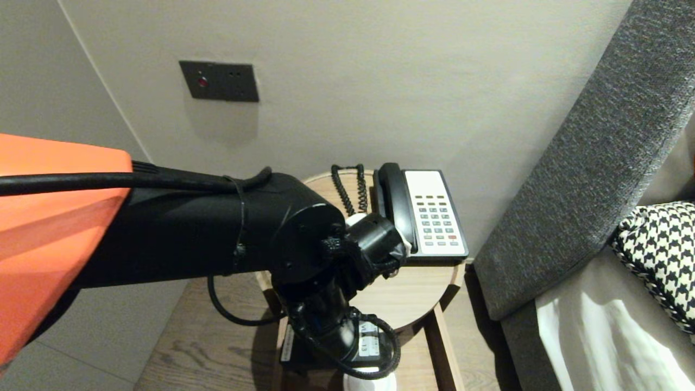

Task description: Take the remote control out of the drawer one by one and place them on the table

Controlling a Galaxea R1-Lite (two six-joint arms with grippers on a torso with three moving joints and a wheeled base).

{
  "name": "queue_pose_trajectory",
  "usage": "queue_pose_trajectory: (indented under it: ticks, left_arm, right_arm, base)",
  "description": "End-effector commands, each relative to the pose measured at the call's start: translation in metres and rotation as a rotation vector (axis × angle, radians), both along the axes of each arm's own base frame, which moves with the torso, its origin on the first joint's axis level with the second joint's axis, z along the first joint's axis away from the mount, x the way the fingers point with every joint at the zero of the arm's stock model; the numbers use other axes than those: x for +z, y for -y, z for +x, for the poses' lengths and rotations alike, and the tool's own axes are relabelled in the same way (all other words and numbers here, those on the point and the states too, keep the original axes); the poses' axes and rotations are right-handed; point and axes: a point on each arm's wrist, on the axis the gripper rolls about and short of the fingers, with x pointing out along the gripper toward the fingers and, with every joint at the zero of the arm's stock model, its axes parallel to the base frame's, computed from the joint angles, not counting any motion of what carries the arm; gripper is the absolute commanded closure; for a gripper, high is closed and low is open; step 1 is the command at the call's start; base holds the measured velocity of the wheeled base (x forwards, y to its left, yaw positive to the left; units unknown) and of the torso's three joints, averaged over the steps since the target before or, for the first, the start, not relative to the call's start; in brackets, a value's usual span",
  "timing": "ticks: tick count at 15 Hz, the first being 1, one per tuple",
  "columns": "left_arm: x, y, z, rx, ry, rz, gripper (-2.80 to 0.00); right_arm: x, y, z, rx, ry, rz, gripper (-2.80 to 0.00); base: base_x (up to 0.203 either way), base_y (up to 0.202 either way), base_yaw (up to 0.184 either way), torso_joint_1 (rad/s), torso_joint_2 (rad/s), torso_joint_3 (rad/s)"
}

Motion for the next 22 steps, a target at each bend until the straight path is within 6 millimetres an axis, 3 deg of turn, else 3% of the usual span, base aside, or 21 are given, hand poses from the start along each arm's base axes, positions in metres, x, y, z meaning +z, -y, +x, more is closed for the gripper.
queue_pose_trajectory:
  ticks: [1,5,11,22]
  left_arm:
    - [-0.013,0.011,0.002,0.005,-0.026,0.031,-2.80]
    - [-0.021,0.017,0.005,0.089,-0.078,0.091,-2.80]
    - [-0.025,0.032,0.004,0.076,-0.072,0.066,-2.80]
    - [-0.050,0.044,0.009,0.067,-0.074,0.072,-2.80]
  right_arm:
    - [-0.011,0.000,0.003,0.000,-0.041,0.000,0.00]
    - [-0.011,0.000,0.003,0.000,-0.040,0.000,0.00]
    - [-0.011,0.000,0.003,0.000,-0.041,0.000,0.00]
    - [-0.011,0.000,0.003,0.000,-0.040,0.000,0.00]
  base:
    - [0.000,0.000,0.000,0.000,0.00,0.000]
    - [0.000,0.000,0.000,0.000,0.00,0.000]
    - [0.000,0.000,0.000,0.000,0.00,0.000]
    - [0.000,0.000,0.000,0.000,0.00,0.000]
